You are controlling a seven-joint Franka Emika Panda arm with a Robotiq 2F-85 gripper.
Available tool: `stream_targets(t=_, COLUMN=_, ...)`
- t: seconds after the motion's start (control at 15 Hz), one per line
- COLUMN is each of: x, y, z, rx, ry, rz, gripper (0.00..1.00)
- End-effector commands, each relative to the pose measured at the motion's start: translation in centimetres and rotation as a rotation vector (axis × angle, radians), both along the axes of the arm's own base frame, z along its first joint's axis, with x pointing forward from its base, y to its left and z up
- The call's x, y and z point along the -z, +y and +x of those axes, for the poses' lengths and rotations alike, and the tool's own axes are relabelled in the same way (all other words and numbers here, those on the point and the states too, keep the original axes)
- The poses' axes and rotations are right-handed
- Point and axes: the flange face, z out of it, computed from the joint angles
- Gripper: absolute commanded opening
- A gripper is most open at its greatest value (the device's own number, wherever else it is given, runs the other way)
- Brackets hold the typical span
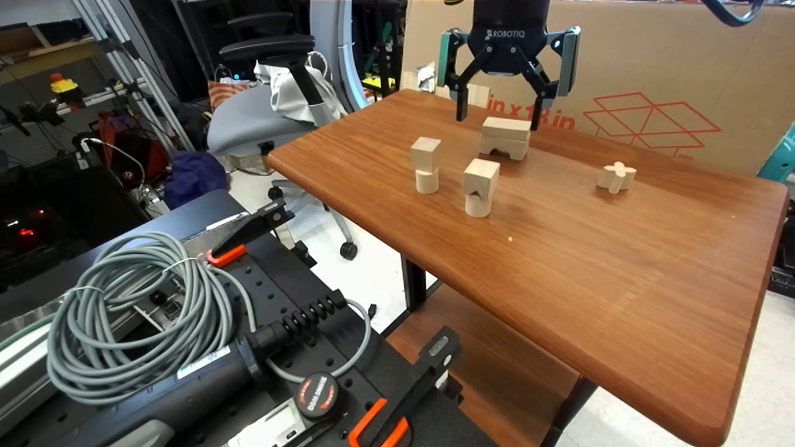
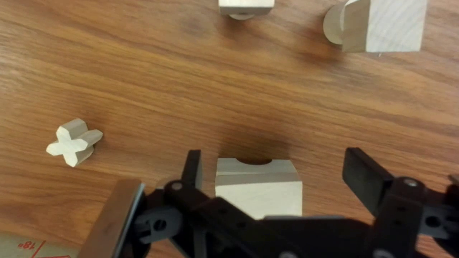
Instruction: Move the rectangular block on the object to the right
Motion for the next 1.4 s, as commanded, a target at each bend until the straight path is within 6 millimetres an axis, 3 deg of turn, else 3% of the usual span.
stream_targets(t=0.0, x=0.1, y=0.5, z=1.2, rx=-0.004, ry=-0.026, rz=-0.032, gripper=1.00)
stream_targets(t=1.0, x=1.3, y=1.0, z=2.9, rx=-0.025, ry=-0.010, rz=-0.043, gripper=1.00)
stream_targets(t=1.07, x=1.3, y=0.9, z=2.9, rx=-0.025, ry=-0.009, rz=-0.042, gripper=0.75)
stream_targets(t=1.13, x=1.3, y=0.9, z=2.9, rx=-0.025, ry=-0.007, rz=-0.042, gripper=0.74)
stream_targets(t=1.33, x=1.2, y=0.9, z=2.9, rx=-0.026, ry=-0.005, rz=-0.040, gripper=0.49)
